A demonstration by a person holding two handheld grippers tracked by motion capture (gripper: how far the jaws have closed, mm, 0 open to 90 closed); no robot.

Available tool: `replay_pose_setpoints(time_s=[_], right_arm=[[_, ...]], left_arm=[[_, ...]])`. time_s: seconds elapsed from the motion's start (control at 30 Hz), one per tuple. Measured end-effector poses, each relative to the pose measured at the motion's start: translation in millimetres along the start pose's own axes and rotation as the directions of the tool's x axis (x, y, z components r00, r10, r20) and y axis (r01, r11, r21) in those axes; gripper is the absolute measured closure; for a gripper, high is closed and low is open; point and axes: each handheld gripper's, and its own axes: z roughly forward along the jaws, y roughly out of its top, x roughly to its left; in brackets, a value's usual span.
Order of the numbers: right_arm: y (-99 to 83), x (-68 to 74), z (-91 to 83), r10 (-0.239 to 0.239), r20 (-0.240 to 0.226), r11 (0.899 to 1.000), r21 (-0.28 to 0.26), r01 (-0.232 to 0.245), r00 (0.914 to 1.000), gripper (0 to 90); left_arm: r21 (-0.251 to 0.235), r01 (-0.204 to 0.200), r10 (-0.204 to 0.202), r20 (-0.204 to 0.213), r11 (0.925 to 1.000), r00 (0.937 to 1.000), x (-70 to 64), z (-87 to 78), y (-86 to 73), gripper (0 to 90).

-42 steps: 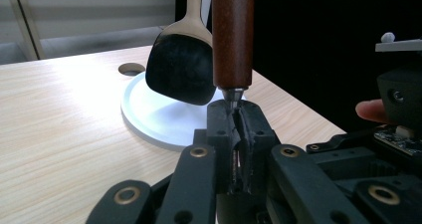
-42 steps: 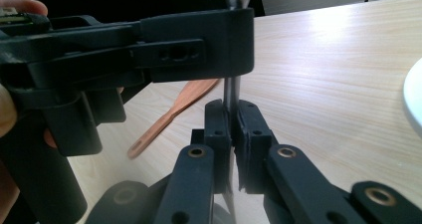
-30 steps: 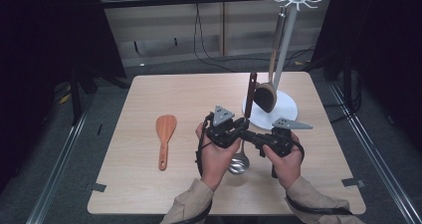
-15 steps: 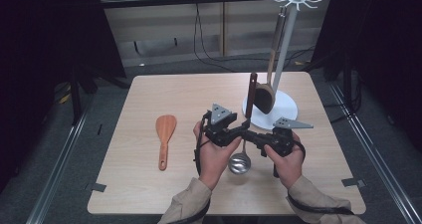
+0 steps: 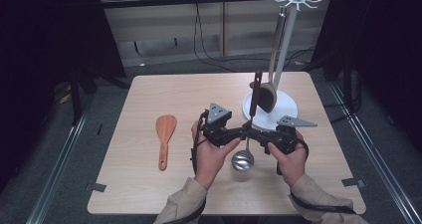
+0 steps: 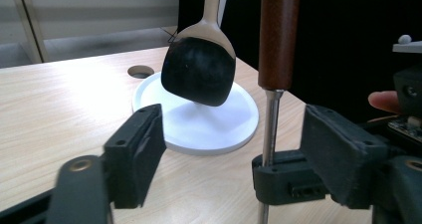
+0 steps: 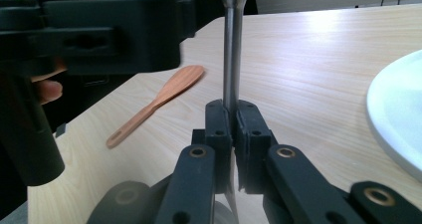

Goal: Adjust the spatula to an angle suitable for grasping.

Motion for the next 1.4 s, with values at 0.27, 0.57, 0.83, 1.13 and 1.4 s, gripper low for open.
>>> replay_pose_setpoints(time_s=[0.27,0.57,0.83,1.13,1.4], right_arm=[[2.9,-5.6,-2.8,-0.009,-0.004,1.0,-0.01,0.009,1.0,86.4],[8.9,-9.6,-9.1,-0.026,-0.012,0.999,-0.019,0.026,0.9996,86.4],[17.2,-14.7,-17.7,-0.046,-0.027,0.998,-0.032,0.045,0.9986,86.4],[26.1,-22.3,-26.1,-0.049,-0.038,0.998,-0.045,0.047,0.9981,86.4],[37.1,-24.7,-30.8,-0.077,-0.05,0.996,-0.049,0.074,0.9958,86.4]], left_arm=[[0.012,-0.006,0.007,-0.008,0.9999,0.9999,8.2,-5.3,-5.2,17.7],[0.057,-0.016,0.017,-0.015,0.9982,0.9997,19.3,-8.3,-16.7,13.9],[0.091,-0.013,0.015,-0.024,0.9958,0.9996,25.2,-8.6,-29.8,12.4],[0.134,-0.015,0.019,-0.031,0.9909,0.9993,32.5,-8.4,-40.3,10.5],[0.155,-0.02,0.026,-0.036,0.9876,0.999,35.7,-8.9,-46.3,8.9]])
